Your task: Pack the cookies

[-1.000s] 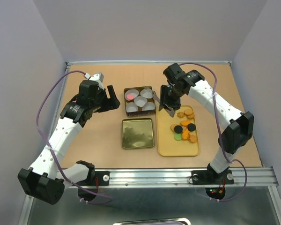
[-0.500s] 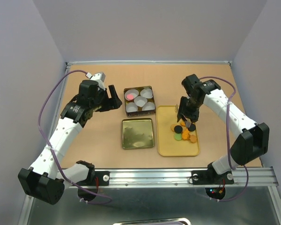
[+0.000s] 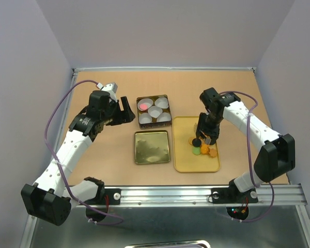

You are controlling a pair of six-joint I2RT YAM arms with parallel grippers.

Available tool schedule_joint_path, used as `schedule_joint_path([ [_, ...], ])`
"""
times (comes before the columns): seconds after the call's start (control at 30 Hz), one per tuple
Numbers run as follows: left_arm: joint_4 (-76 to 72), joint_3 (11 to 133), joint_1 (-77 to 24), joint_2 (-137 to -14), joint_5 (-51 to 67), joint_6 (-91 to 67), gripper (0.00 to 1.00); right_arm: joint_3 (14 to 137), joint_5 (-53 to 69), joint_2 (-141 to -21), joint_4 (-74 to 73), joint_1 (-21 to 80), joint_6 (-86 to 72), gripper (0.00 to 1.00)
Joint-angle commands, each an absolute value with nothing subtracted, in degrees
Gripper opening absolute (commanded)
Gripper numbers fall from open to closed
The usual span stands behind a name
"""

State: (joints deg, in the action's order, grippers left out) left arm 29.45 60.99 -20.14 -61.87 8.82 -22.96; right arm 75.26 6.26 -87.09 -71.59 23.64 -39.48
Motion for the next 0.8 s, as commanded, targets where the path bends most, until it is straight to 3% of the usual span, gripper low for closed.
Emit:
schedule_joint_path([
  [0.0, 27.9, 60.3, -20.0, -60.1, 9.3, -22.7, 0.83, 74.2, 6.7, -87.1, -70.8, 23.7, -39.7, 0.53],
  [0.77, 27.8, 59.8, -20.0, -60.5, 7.4, -22.6, 0.83, 80.2, 3.8, -96.5, -69.7, 23.7, -36.7, 0.52],
])
